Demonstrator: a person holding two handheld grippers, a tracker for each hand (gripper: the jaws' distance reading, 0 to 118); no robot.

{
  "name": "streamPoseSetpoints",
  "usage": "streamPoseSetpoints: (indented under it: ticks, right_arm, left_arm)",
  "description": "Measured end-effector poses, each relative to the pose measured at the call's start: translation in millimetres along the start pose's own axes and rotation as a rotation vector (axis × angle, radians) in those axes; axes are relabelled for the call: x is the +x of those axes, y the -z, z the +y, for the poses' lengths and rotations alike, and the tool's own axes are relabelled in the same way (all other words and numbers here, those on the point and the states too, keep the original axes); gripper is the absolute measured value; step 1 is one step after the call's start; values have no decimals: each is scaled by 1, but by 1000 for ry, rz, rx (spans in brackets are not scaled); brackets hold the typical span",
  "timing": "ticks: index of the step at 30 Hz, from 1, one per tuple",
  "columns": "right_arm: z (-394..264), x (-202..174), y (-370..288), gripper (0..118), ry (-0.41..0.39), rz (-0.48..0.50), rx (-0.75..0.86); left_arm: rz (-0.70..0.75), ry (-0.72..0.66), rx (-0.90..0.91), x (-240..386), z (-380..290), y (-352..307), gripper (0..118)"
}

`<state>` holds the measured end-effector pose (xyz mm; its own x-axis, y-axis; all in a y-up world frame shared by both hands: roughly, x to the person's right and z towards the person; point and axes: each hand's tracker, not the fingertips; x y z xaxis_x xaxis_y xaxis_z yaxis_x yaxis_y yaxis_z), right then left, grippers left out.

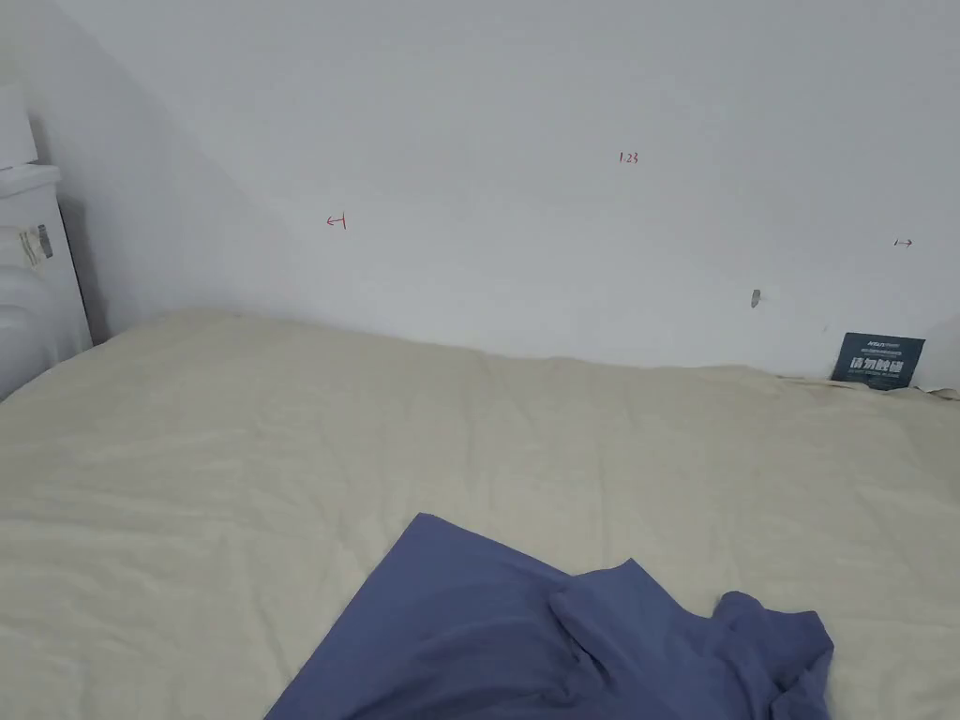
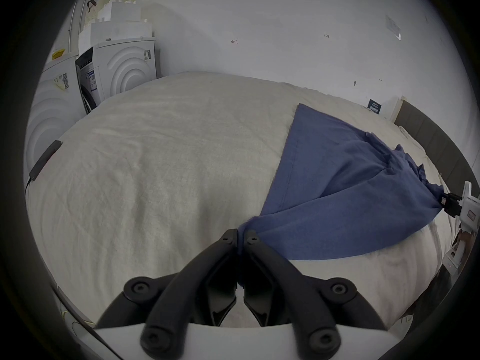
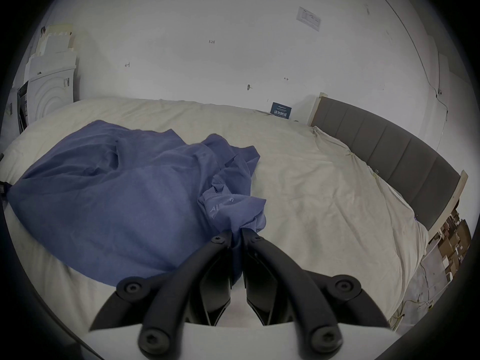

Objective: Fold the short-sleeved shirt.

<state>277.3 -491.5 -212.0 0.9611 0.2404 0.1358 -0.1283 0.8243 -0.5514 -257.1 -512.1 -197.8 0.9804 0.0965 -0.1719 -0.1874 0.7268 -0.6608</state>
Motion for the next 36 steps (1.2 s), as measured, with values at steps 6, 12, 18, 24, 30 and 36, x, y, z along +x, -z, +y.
streamPoseSetpoints:
  ticks: [6, 12, 18, 24, 30, 36]
  right_arm:
    - [23, 10, -27, 37, 61, 14, 93]
    - [58, 0, -41, 37, 115, 87, 172]
    - [75, -22, -49, 34, 132, 120, 226]
    - [79, -32, -62, 1, 135, 154, 259]
    - [75, -39, -72, 0, 116, 164, 274]
    - [69, -43, -70, 0, 125, 181, 237]
  left_arm:
    - [27, -7, 144, -5, 19, -39, 55]
    - [14, 18, 272, 18, 48, -68, 54]
    - [-7, 105, 345, 63, 63, -79, 52]
    - [-17, 114, 389, 97, 63, -90, 15]
    - [-18, 119, 402, 103, 55, -101, 0]
    - [-32, -20, 301, 78, 43, -99, 0]
